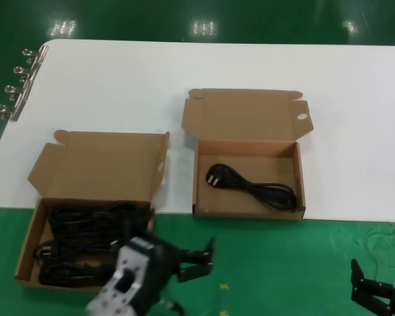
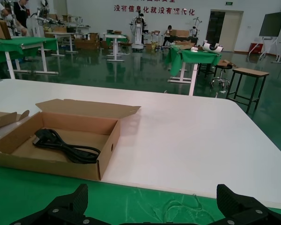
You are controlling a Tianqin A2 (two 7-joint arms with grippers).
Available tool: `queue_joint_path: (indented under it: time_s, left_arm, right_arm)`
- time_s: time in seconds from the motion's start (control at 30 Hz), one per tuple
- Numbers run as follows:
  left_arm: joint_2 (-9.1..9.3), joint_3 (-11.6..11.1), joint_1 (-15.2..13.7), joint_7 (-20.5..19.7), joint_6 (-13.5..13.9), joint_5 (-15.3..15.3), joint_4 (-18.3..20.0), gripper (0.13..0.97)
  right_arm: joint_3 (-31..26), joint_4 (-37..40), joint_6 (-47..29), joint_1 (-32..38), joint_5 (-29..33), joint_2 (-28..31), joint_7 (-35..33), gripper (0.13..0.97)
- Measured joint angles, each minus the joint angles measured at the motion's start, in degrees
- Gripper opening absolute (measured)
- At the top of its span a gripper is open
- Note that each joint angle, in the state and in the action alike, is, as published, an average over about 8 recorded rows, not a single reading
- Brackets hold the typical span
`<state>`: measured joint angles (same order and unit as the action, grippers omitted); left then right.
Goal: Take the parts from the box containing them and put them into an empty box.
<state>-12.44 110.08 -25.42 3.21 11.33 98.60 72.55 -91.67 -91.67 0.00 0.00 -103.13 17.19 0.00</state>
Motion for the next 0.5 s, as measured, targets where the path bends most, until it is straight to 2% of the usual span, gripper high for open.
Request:
queue_joint_path:
  time_s: [0.5]
  left_arm:
    - [-3.3,-12.78,17.67,-2.23,-7.86,3.14,13.29,0.966]
  right_arm:
    - [0.0,0.0,0.0,0.0,0.0,0.0,0.0,0.966]
